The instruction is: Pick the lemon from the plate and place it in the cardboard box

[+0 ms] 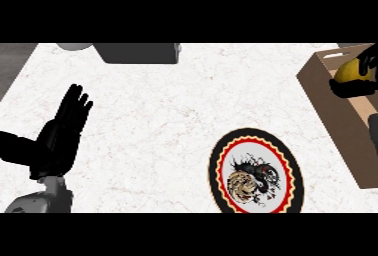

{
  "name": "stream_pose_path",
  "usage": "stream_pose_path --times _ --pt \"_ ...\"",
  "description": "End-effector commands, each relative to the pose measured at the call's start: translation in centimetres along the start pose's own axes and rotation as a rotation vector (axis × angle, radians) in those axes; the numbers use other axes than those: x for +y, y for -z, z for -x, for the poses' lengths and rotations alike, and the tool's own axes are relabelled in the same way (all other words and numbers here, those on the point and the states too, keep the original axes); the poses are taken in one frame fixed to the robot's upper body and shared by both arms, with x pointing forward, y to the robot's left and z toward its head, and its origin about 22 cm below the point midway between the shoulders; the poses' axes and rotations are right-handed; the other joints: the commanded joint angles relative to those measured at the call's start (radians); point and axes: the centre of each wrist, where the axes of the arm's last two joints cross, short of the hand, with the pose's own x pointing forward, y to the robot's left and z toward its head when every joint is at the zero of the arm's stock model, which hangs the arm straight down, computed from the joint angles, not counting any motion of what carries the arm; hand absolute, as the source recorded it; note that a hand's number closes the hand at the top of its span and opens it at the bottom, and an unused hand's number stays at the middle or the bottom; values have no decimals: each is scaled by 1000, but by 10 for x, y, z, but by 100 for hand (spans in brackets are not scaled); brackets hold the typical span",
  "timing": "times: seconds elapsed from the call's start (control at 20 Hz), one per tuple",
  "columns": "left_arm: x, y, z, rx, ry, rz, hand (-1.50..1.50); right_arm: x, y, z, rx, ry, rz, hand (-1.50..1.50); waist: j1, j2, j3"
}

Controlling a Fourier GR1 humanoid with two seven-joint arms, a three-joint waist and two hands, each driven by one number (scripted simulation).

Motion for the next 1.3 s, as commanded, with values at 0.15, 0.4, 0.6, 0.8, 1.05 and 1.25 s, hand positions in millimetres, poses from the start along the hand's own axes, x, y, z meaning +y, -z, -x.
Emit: stream_pose_path --times 0.15,0.4,0.6,0.8,1.05,1.25 --pt "2 12 -11 -10 0 -3 0 39 6 48 113 -265 -357 -150 5 5 0" --pt "-6 8 0 4 -3 -9 0 47 26 59 98 -52 -300 -150 7 2 1" --pt "5 14 7 0 -4 4 0 43 23 64 18 81 -59 -150 3 6 2" --pt "-8 3 8 -5 -2 6 0 24 34 64 -21 278 141 -150 5 2 3" --pt "1 8 -1 11 -11 3 0 4 48 59 17 583 138 -150 -6 -4 1" --pt "2 -2 15 10 3 -31 0 3 43 78 66 858 151 -150 -20 -9 1"
